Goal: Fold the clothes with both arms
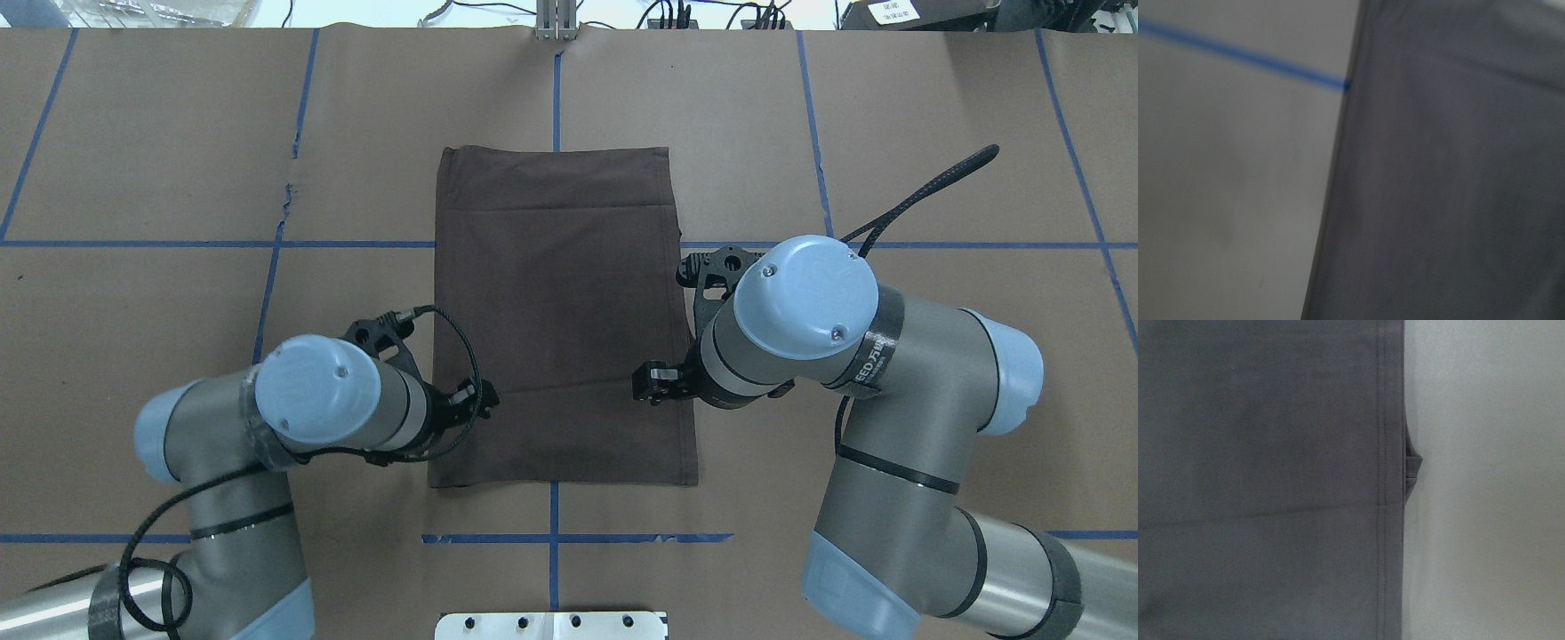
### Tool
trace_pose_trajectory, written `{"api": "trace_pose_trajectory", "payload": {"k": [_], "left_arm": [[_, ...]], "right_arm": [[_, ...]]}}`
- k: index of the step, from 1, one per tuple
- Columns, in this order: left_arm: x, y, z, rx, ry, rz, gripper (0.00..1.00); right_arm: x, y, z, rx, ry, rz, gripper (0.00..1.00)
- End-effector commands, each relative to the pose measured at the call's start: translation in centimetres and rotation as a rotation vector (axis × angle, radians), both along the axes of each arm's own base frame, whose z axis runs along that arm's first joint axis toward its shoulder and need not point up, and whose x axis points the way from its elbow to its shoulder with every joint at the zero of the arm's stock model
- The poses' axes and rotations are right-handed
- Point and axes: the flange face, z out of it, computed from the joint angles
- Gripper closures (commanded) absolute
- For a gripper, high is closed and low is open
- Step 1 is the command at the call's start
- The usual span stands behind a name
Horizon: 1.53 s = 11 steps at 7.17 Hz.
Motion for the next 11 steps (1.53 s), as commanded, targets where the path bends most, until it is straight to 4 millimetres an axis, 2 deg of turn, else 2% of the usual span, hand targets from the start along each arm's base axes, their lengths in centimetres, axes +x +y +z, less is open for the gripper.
{"api": "trace_pose_trajectory", "payload": {"k": [1,4,6,11], "left_arm": [[2.7,4.8,1.0,-0.069,-0.047,-0.011,0.02],[2.7,4.7,1.1,-0.076,-0.080,-0.015,0.11],[1.2,4.1,-0.3,-0.073,-0.082,-0.026,0.13],[1.4,3.4,0.2,-0.062,-0.107,-0.044,0.13]], "right_arm": [[0.0,0.1,-0.5,-0.002,-0.030,0.010,0.00],[0.0,0.1,-0.6,-0.002,-0.031,0.013,0.00],[0.1,0.0,-0.5,-0.001,-0.029,0.013,0.00],[0.1,0.0,-0.4,-0.003,-0.028,0.014,0.00]]}}
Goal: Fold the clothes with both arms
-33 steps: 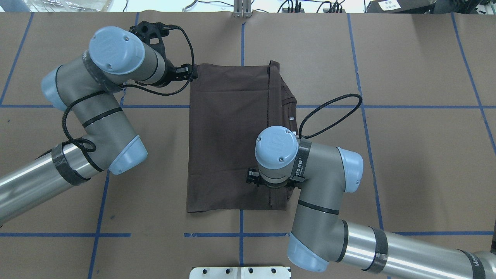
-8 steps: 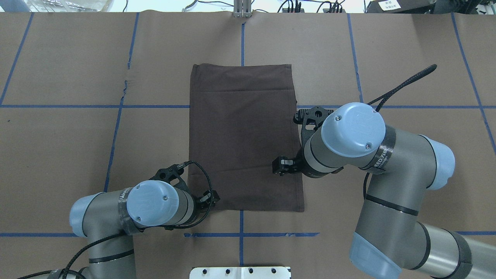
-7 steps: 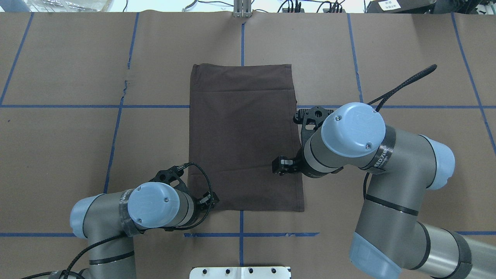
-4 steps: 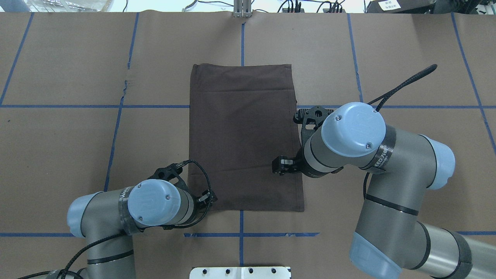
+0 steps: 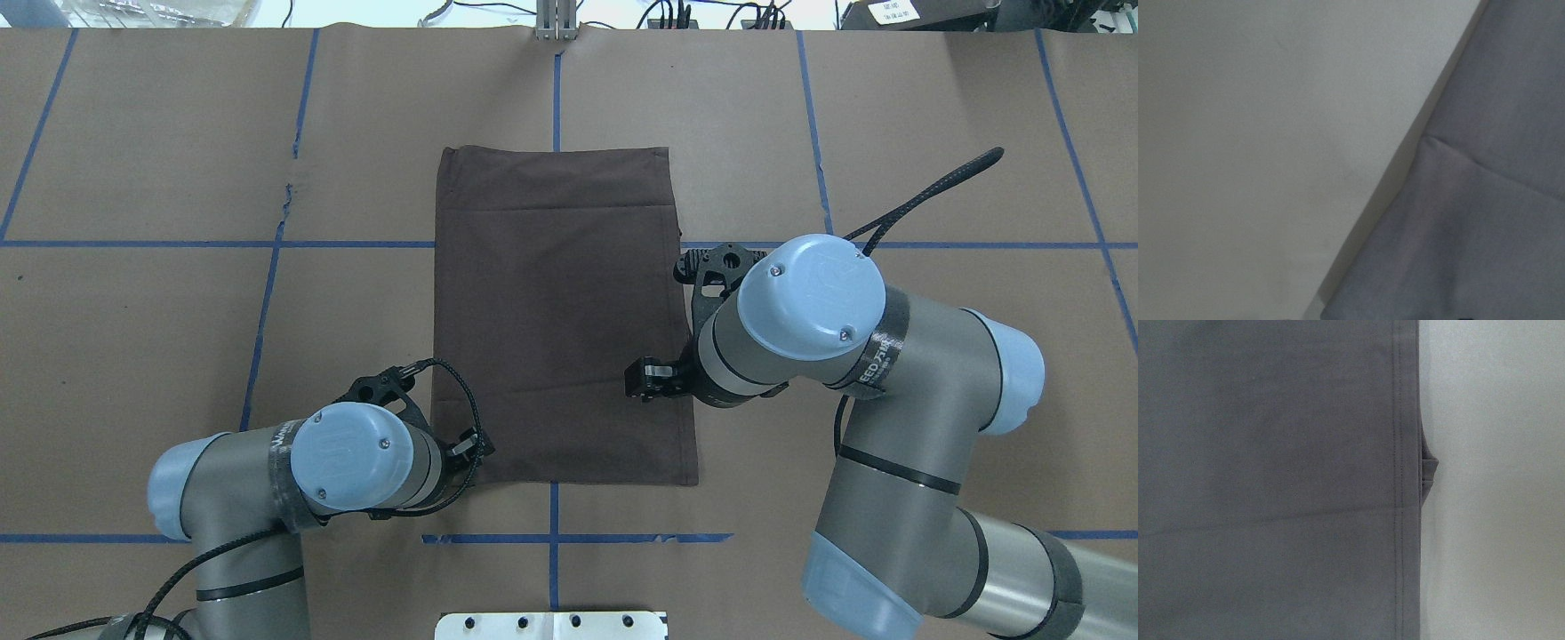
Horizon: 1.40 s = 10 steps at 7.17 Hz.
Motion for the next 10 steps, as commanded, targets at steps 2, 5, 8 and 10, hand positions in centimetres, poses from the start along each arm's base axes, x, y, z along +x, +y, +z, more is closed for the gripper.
{"api": "trace_pose_trajectory", "payload": {"k": [2,5,8,10], "left_arm": [[0.24,-0.37,0.42,0.007,-0.012,-0.012,0.13],[0.69,-0.50,1.03,0.003,-0.026,-0.012,0.20],[0.65,-0.49,0.71,0.006,-0.020,-0.011,0.98],[0.41,-0.41,0.31,0.010,-0.011,-0.008,1.00]], "right_arm": [[0.00,0.00,0.03,0.000,0.000,0.000,0.00],[-0.03,-0.02,0.17,-0.002,0.003,0.000,0.00],[0.01,0.01,0.12,-0.001,0.002,0.000,0.00],[0.07,-0.06,0.14,0.000,0.003,0.001,0.00]]}}
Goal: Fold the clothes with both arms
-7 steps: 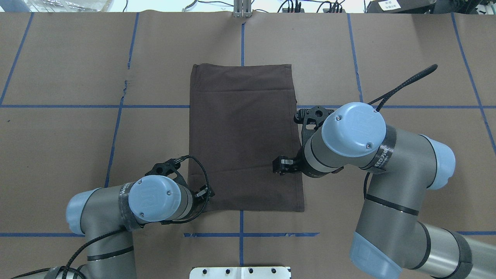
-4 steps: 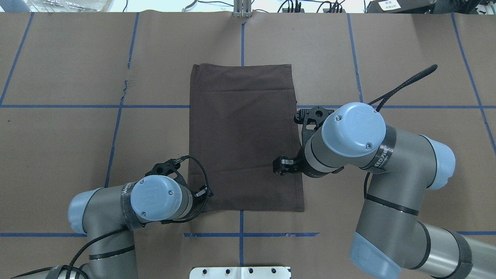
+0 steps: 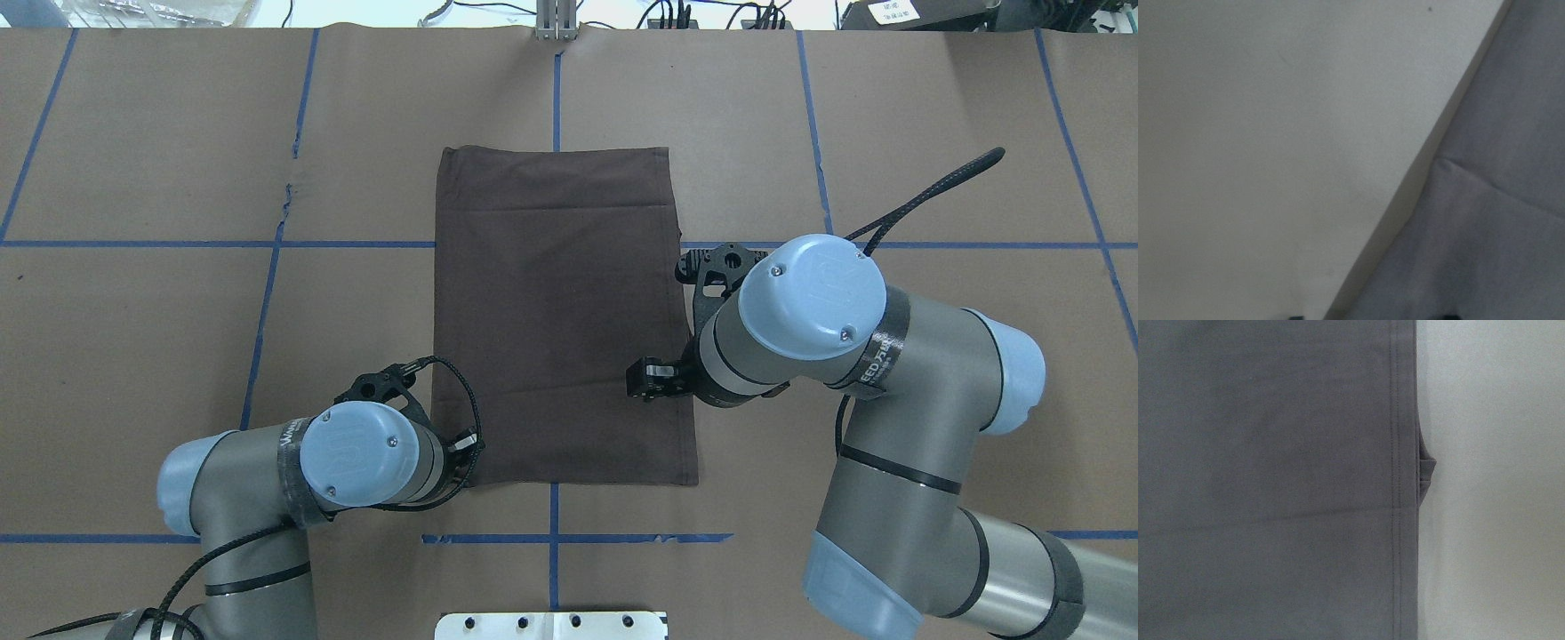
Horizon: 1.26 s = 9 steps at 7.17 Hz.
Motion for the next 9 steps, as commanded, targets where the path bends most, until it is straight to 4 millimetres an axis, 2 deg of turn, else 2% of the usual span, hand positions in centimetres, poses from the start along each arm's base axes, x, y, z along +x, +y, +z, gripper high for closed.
{"api": "trace_pose_trajectory", "payload": {"k": [1,2,3,4,6,7,9], "left_arm": [[-0.3,0.1,-0.5,0.002,0.011,0.005,1.00],[-1.2,-0.4,-1.3,0.032,0.023,0.022,1.00],[-2.2,-1.2,-1.8,0.072,0.022,0.041,1.00],[-2.5,-1.7,-1.6,0.079,0.018,0.038,1.00],[-2.7,-2.0,-1.6,0.087,0.017,0.041,1.00],[-2.7,-2.0,-1.6,0.087,0.017,0.041,1.00],[-2.8,-2.2,-1.7,0.087,0.018,0.038,1.00]], "right_arm": [[0.0,0.0,0.0,-0.001,0.001,0.001,0.00],[0.1,0.0,0.3,-0.014,0.004,0.011,0.00],[-0.5,0.4,0.7,-0.105,0.008,0.078,0.00],[-1.5,1.6,0.6,-0.199,-0.011,0.144,0.00],[-5.0,4.0,1.3,-0.385,-0.058,0.308,0.00],[-7.0,4.3,2.4,-0.424,-0.030,0.400,0.00],[-9.6,3.6,3.4,-0.500,0.003,0.497,0.00]]}}
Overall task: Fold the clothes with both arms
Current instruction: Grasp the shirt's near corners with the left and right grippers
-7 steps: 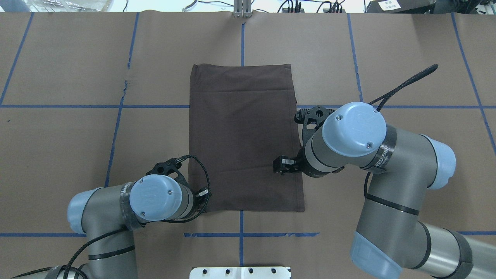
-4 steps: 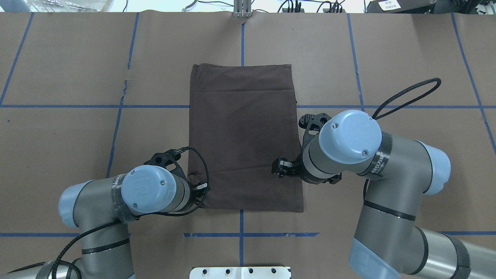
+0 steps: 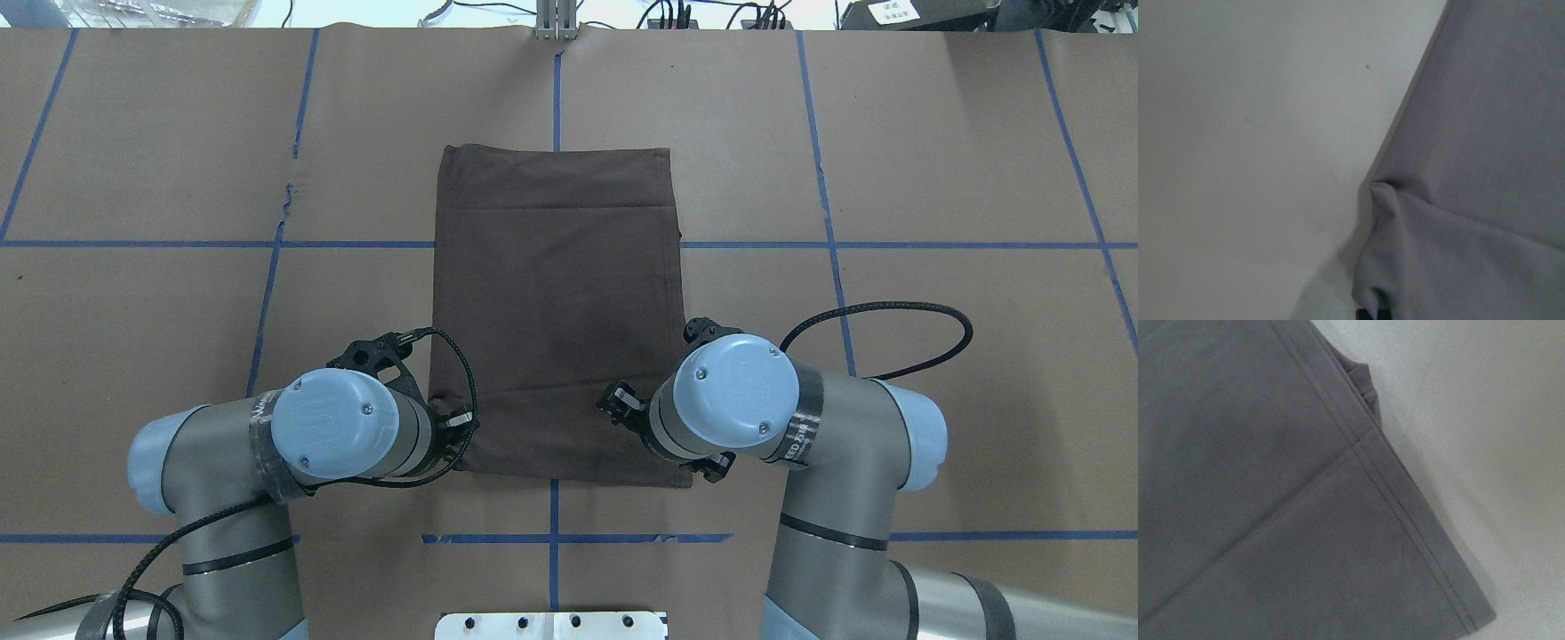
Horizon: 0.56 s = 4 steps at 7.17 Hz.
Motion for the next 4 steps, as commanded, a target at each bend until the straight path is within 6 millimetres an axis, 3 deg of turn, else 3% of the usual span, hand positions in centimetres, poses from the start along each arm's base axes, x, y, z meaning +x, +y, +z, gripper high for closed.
{"api": "trace_pose_trajectory", "payload": {"k": [1,4], "left_arm": [[-0.1,-0.2,-0.1,0.001,0.001,-0.003,1.00],[-0.4,-0.7,-0.1,0.001,0.003,-0.012,1.00]], "right_arm": [[-2.5,-0.5,1.6,-0.066,0.044,0.067,0.00],[-4.3,0.7,2.7,-0.074,0.073,0.040,0.00]]}}
